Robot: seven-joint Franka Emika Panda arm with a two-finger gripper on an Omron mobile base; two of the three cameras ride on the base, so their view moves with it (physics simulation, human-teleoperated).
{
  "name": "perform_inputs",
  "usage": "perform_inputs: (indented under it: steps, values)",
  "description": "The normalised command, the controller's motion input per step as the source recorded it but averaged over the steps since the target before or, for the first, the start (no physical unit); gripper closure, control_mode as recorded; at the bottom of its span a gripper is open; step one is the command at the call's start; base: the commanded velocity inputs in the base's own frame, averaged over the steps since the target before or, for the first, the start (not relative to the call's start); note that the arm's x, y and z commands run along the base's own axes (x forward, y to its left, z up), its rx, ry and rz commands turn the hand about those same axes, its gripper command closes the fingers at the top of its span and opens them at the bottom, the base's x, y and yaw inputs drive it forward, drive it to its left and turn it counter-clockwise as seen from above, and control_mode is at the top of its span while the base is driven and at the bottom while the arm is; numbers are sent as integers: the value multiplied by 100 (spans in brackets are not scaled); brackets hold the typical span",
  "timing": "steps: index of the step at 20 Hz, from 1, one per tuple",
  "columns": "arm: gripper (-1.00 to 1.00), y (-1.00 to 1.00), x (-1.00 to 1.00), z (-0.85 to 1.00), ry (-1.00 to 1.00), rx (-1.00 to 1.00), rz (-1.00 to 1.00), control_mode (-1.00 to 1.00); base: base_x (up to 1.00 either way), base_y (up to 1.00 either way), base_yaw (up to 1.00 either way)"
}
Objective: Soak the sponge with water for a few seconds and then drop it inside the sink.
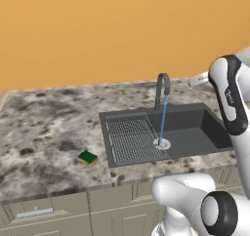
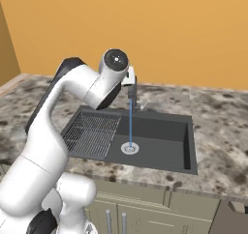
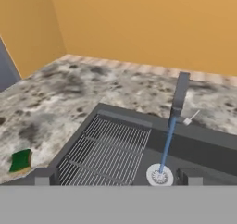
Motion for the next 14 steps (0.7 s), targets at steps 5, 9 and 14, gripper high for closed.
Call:
perform_inputs:
  steps: [5, 9, 14]
  values:
    - [-100, 53, -6, 0, 3, -1, 0, -100, 0, 0, 0]
    - [-100, 18, 0, -2, 6, 0, 0, -100, 0, 0, 0]
    - [-100, 15, 0, -6, 14, 0, 0, -100, 0, 0, 0]
